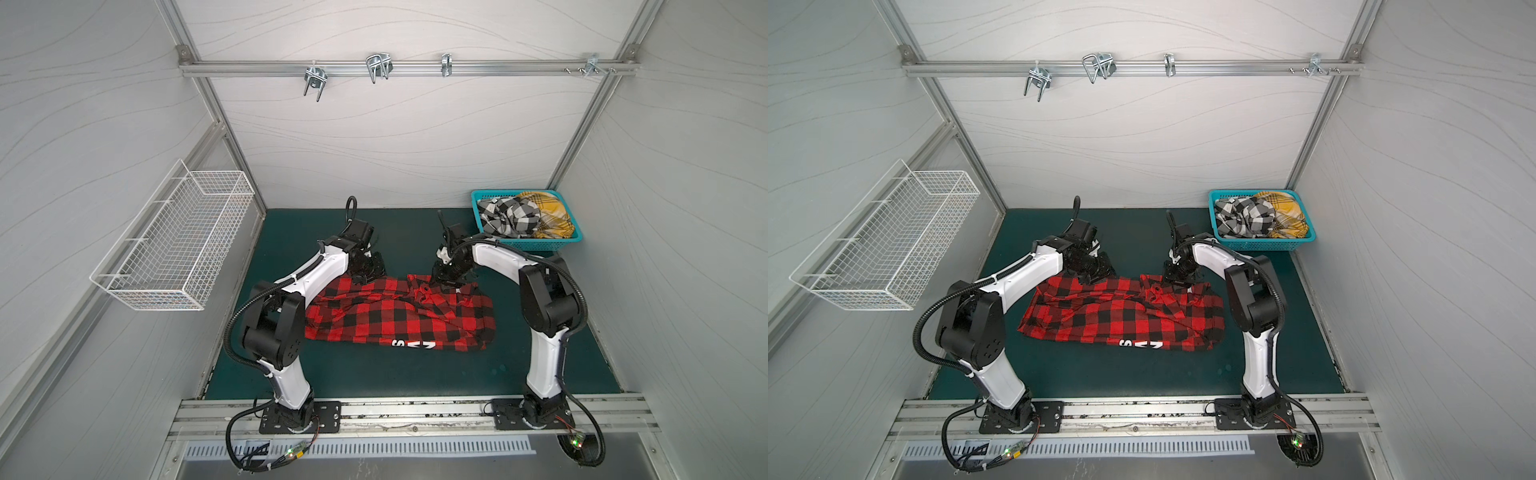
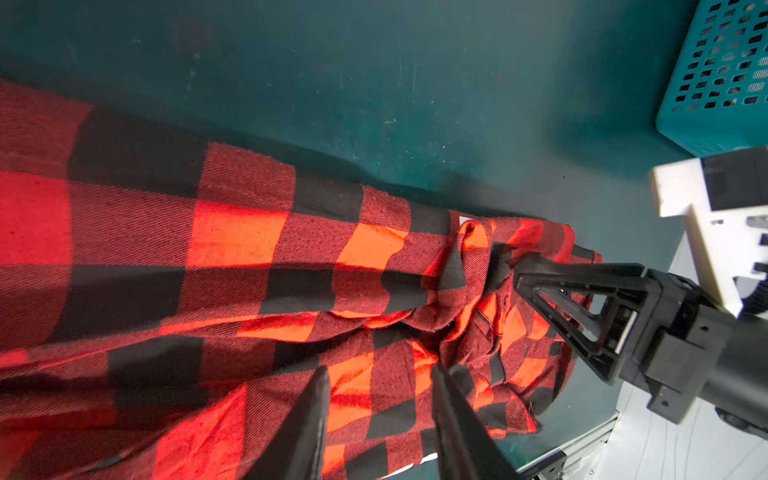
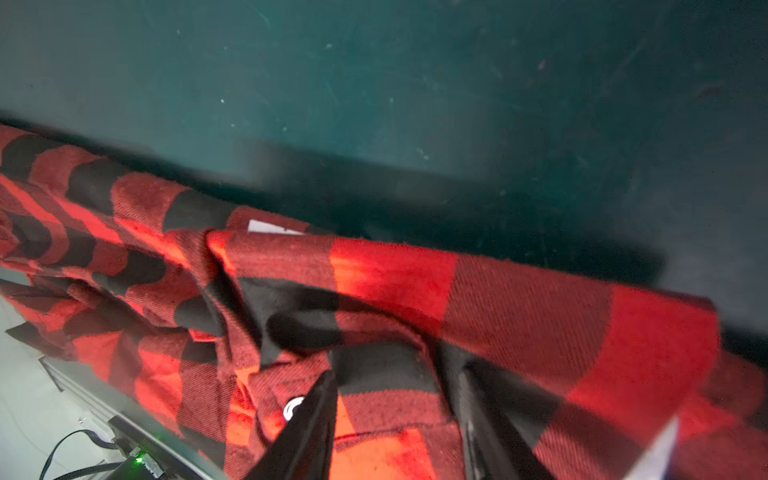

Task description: Fold and stack the long sleeve shirts

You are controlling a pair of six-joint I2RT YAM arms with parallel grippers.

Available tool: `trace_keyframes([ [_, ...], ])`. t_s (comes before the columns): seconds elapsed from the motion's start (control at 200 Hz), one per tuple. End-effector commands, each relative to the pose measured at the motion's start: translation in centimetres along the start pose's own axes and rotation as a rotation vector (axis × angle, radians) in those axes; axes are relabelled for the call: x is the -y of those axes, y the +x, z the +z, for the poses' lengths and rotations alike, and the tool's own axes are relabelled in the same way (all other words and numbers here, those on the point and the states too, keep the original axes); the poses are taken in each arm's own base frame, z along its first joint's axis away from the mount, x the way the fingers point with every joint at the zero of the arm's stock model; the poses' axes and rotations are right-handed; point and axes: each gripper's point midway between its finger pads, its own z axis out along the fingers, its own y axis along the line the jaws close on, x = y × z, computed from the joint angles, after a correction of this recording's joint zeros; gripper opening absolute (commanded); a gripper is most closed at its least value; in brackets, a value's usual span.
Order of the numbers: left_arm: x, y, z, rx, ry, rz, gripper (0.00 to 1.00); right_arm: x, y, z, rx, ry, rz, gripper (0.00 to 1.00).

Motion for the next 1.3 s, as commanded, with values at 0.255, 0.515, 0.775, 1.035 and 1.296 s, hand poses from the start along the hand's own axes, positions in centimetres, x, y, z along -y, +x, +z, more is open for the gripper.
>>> trace_keyframes([
  [0.255, 2.1, -1.1, -0.5, 0.031, 0.064, 0.052, 0.41, -1.4, 0.0, -1.0, 0.046, -0.083, -0.082, 0.03],
  [0.515, 9.8, -2.2, -3.3, 0.078, 0.419, 0.270, 0.47, -5.1, 1.3, -7.1, 0.208, -0.090, -0.270, 0.00],
  [0.775, 13.6, -0.8, -4.0, 0.021, 0.671, 0.416, 0.66, -7.5, 3.5, -10.8, 0.295, -0.128, -0.388, 0.00],
  [1.035, 14.1, 2.3, -4.9, -0.032, 0.824, 0.489, 0.71, -8.5, 4.3, -12.2, 0.310, -0.221, -0.423, 0.00],
  [1.296, 13.5, 5.9, -2.7, -0.140, 0.785, 0.535, 0.70, -8.3, 3.7, -13.7, 0.340, -0.350, -0.369, 0.00],
])
